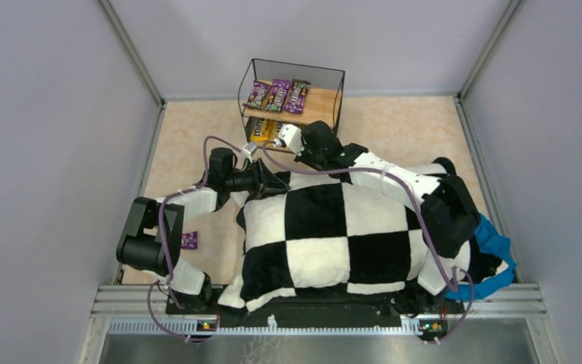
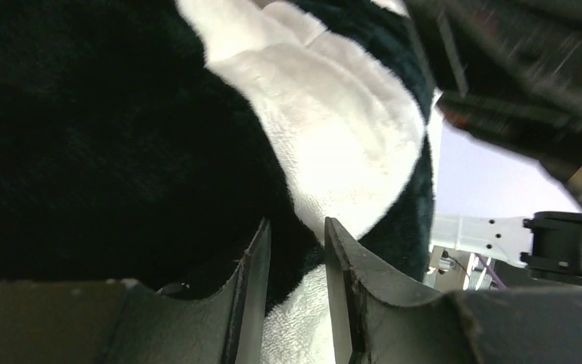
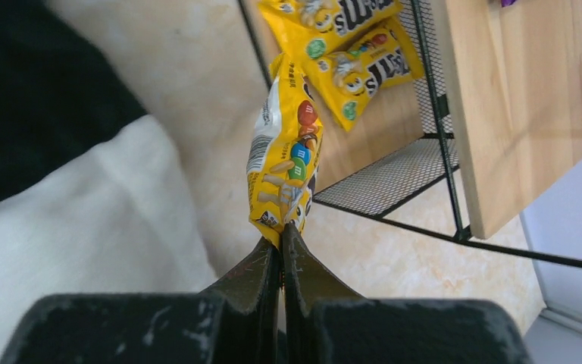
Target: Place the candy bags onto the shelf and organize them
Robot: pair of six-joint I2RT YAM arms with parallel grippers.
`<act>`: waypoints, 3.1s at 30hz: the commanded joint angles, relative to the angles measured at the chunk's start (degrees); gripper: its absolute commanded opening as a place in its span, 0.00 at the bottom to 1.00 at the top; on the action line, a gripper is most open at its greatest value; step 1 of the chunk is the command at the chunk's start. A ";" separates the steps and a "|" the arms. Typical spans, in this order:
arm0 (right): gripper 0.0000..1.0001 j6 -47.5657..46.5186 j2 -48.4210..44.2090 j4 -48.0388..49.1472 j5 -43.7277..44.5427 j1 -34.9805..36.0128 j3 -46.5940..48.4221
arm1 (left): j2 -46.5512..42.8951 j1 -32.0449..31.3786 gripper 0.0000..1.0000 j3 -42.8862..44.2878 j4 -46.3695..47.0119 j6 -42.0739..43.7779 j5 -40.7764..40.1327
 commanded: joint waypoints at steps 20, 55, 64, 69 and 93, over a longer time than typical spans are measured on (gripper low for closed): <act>0.00 -5.27 15.67 12.24 24.37 -0.89 9.94 | 8.55 -2.98 0.36 -8.63 4.33 4.16 -2.20; 0.59 -7.55 17.17 8.24 5.38 -4.31 10.26 | -2.72 -2.98 0.37 -7.83 -4.70 8.39 -6.84; 0.64 1.71 1.66 15.23 -11.86 -3.18 -4.96 | -9.20 -2.83 0.40 -4.64 -11.84 13.92 -10.15; 0.66 14.80 -6.48 24.31 -19.25 -3.23 -13.45 | -15.16 -0.66 0.46 -1.37 -22.45 19.55 -15.23; 0.99 46.91 -27.03 32.55 -24.30 -1.92 -26.37 | -32.74 43.74 0.98 1.14 -62.31 14.06 -60.31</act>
